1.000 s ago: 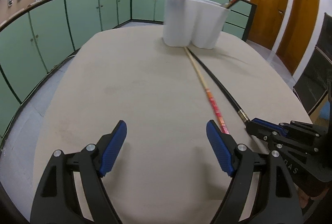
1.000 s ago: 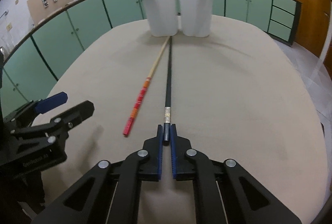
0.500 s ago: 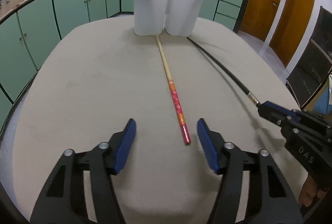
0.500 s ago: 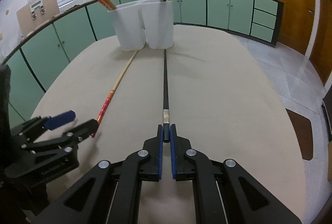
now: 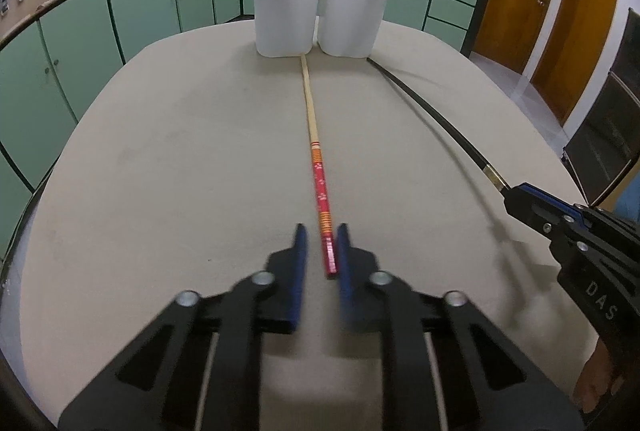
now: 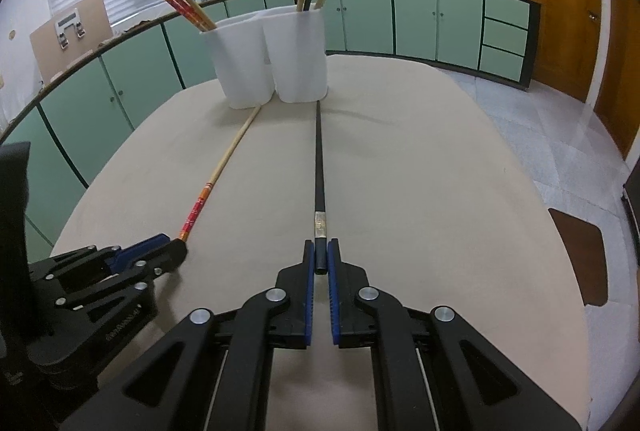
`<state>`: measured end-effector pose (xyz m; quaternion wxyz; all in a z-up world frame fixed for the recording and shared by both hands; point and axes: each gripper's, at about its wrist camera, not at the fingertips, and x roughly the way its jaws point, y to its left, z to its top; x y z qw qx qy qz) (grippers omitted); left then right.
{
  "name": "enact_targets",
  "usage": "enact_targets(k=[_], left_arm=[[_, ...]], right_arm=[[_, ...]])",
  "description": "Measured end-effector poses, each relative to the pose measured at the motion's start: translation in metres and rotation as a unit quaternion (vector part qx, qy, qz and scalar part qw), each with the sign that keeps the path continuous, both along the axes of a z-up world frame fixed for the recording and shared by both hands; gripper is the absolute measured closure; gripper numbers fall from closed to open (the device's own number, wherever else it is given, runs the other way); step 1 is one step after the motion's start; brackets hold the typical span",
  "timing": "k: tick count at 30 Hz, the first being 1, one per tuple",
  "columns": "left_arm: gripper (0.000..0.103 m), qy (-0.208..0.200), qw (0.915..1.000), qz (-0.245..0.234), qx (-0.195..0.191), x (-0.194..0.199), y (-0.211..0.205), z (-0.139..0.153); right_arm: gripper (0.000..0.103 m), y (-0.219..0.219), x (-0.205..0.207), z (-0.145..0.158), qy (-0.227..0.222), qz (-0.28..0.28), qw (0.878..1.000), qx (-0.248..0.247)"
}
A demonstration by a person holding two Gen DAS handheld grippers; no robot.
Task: Organize utensils
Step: 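Grasp the red-patterned chopstick with the left gripper while the right gripper holds the black one, then lift both chopsticks and insert them into the white holder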
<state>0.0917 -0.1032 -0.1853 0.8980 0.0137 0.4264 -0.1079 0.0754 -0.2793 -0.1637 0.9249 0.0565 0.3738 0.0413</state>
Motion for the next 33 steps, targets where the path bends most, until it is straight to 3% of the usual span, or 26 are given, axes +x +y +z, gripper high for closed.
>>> enact_targets(k=[7, 15, 33], left_arm=[[0.098, -0.006, 0.9999, 0.008, -0.006, -0.002, 0.003, 0.002], [0.098, -0.052, 0.9985, 0.005, -0.017, -0.02, 0.012, 0.031], [0.098, -0.198, 0.9787, -0.031, -0.045, -0.031, 0.027, 0.159]], right_arm=[[0.097, -0.002, 0.001, -0.004, 0.006, -0.003, 1.0, 0.005], [0.097, -0.002, -0.005, 0.01, -0.014, 0.006, 1.0, 0.001], [0.097, -0.013, -0.001, 0.128, -0.118, 0.054, 0.991, 0.019]])
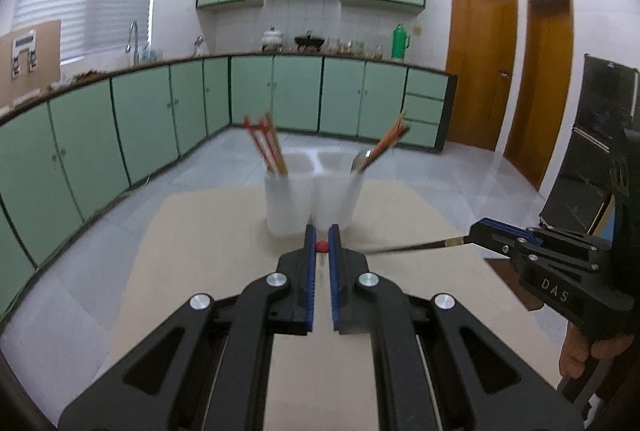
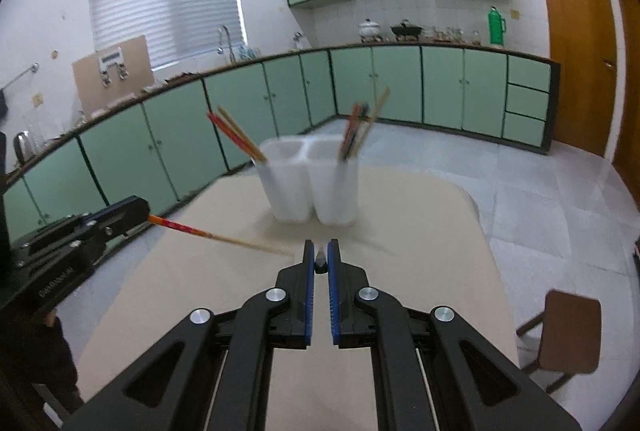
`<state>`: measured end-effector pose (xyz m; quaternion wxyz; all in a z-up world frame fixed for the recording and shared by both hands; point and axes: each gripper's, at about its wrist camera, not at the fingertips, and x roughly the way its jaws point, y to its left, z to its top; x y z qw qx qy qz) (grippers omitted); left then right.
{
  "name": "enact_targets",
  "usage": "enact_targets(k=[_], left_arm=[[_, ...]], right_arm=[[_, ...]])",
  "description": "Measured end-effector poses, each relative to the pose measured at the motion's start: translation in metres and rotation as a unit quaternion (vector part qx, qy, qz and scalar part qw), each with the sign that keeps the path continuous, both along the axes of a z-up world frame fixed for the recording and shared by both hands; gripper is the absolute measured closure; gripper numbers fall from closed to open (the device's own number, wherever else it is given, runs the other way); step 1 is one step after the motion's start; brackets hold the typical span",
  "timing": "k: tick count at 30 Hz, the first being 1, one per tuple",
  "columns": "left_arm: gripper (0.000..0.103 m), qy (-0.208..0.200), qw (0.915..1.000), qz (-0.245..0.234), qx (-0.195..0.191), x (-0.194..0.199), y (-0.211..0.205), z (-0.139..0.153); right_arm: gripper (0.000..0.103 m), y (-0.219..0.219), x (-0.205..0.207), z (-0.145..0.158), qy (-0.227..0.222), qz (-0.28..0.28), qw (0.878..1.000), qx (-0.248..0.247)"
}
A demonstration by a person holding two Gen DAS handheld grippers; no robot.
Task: Organize utensils
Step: 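Lift both chopsticks and insert them into the white holder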
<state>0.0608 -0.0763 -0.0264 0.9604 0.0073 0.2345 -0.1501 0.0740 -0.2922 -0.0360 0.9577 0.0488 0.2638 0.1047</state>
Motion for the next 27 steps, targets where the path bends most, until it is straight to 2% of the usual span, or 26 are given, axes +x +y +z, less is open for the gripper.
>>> enact_targets(k=[6, 14, 27], left_arm=[[0.098, -0.023, 0.9996, -0.014, -0.008, 0.006, -0.003, 0.025], [0.098, -0.053, 0.9981, -0.027, -0.015, 0.004, 0.0, 0.049], [0.098, -0.109, 0.9934, -0.033, -0.015, 0.002, -0.004, 0.088]], right_arm=[[0.097, 0.0, 0.008, 0.036, -0.017, 0.029, 0.999, 0.005], [0.097, 0.005, 0.013, 0.068, -0.038, 0.056, 0.998, -0.008], [0.097, 0.011, 0.031, 0.119, -0.084, 0.066, 0.994, -0.019]])
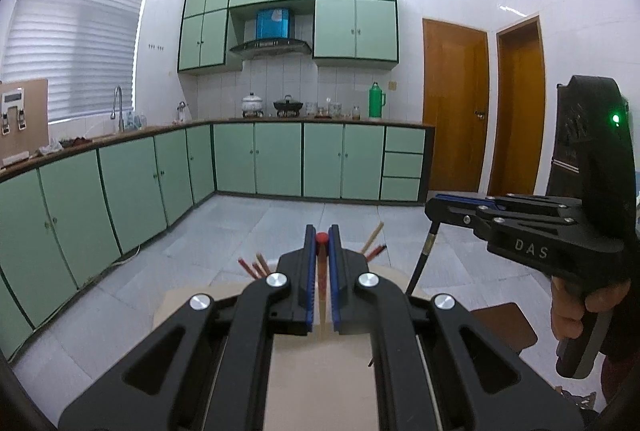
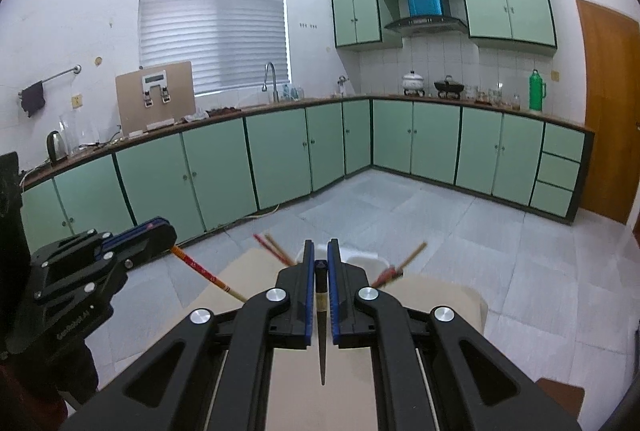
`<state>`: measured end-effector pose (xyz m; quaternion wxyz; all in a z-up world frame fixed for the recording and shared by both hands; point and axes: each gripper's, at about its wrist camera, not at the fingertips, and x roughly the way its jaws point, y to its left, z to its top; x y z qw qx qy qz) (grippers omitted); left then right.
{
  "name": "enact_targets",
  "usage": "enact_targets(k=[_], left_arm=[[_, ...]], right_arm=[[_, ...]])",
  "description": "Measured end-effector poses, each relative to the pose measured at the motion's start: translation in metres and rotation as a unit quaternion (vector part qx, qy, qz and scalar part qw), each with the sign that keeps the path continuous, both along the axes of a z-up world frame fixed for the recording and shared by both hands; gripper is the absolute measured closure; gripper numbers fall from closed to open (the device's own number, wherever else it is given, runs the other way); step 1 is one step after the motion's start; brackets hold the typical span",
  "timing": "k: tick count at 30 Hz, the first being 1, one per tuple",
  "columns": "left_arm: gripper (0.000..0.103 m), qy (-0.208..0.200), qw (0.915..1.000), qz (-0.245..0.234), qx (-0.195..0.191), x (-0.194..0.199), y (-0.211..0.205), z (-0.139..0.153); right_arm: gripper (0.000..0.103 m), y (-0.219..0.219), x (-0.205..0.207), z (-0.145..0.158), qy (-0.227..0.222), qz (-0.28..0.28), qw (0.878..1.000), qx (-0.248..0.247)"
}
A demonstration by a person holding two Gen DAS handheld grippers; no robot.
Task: Organize utensils
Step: 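Lift both chopsticks and insert them into the white holder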
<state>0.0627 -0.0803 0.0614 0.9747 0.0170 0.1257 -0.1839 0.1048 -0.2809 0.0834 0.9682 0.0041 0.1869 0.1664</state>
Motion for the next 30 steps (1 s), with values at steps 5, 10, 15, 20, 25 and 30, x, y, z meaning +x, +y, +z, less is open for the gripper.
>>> enact_targets(k=[5, 10, 15, 20, 25, 30], left_arm=[[0.098, -0.021, 0.9998, 0.0, -0.005, 0.01, 0.0, 0.016], [0.098, -0.035, 0.9993, -0.002, -0.01, 0.027, -0.002, 0.034], [0.098, -0.05, 0.9987, 0.0, -0.004, 0.043, -0.007, 0.045], [0.098, -0.057, 0.9983, 0.007, 0.004, 0.065, -0.011, 0.05], [0.098, -0.056, 0.9983, 0.014, -0.001, 0.096, -0.013, 0.047], [0.098, -0.043, 0.9989, 0.017, -0.011, 0.133, -0.013, 0.032]], right_arm=[[0.097, 0.0, 0.013, 0.019, -0.012, 0.002, 1.0, -0.003], [0.097, 0.0, 0.032, 0.042, -0.027, -0.004, 1.0, -0.005], [0.097, 0.0, 0.048, 0.059, -0.043, -0.013, 0.999, -0.002], [0.097, 0.002, 0.075, 0.068, -0.053, -0.026, 0.998, 0.0], [0.097, 0.003, 0.11, 0.066, -0.056, -0.047, 0.997, 0.007], [0.097, -0.001, 0.144, 0.053, -0.051, -0.058, 0.997, 0.019]])
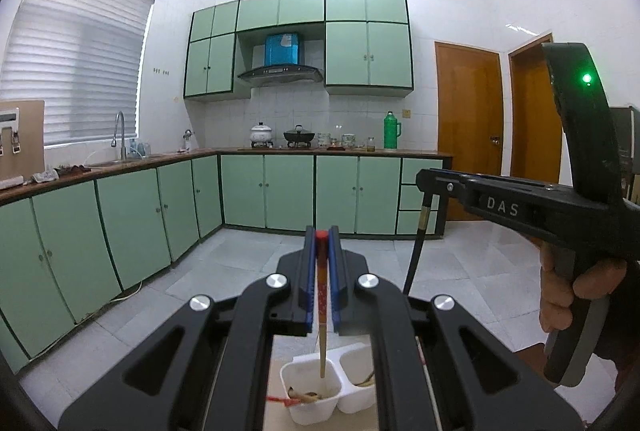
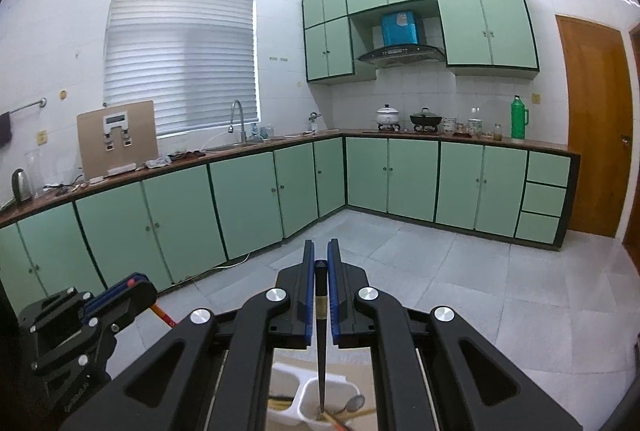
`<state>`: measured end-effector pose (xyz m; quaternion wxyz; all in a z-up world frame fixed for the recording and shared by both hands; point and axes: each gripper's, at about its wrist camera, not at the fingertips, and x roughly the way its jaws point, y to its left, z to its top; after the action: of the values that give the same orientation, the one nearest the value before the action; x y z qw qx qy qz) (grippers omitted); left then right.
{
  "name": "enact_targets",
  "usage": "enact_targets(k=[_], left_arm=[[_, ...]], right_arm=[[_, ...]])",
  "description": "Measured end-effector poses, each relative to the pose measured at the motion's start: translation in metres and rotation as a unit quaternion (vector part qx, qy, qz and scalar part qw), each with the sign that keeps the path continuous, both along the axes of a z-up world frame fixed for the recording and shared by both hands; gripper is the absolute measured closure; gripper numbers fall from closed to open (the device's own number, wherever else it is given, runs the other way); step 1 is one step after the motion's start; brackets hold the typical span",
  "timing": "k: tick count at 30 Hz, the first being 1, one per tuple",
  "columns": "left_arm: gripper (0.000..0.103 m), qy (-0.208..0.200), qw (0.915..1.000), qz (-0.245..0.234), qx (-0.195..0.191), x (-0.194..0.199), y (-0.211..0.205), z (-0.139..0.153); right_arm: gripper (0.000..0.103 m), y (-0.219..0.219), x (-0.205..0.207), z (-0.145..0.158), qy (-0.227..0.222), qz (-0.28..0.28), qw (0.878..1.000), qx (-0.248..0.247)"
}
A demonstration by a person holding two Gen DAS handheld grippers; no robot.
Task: Organize utensils
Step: 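Lift both chopsticks and insert them into the white holder, then open both grippers releasing the chopsticks and withdraw from the holder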
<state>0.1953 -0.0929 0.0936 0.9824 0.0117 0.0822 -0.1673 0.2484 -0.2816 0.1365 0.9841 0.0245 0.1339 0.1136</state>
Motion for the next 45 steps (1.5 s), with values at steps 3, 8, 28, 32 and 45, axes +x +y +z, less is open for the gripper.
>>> enact_targets(k=[3, 8, 28, 32, 45], left_arm=[[0.098, 0.012, 0.9999, 0.002, 0.005, 0.019, -0.005, -0.01], [0.098, 0.034, 0.9993, 0.002, 0.012, 0.041, -0.009, -0.03], [0.068, 0.085, 0.9958, 0.015, 0.031, 0.066, -0.002, -0.07], [0.059, 0.077, 0.9964, 0.016, 0.033, 0.052, 0.0, -0.066], [0.026, 0.074, 0.9969, 0.016, 0.018, -0.026, 0.021, -0.066]], right_arm=[[0.097, 0.0, 0.018, -0.012, 0.008, -0.004, 1.0, 0.001], [0.097, 0.002, 0.037, -0.037, 0.032, -0.004, 0.999, 0.0], [0.054, -0.013, 0.035, -0.071, 0.062, -0.029, 0.997, -0.017], [0.027, -0.022, 0.02, -0.069, 0.052, -0.046, 0.997, -0.02], [0.006, -0.051, -0.064, -0.088, 0.04, -0.067, 0.997, 0.001]])
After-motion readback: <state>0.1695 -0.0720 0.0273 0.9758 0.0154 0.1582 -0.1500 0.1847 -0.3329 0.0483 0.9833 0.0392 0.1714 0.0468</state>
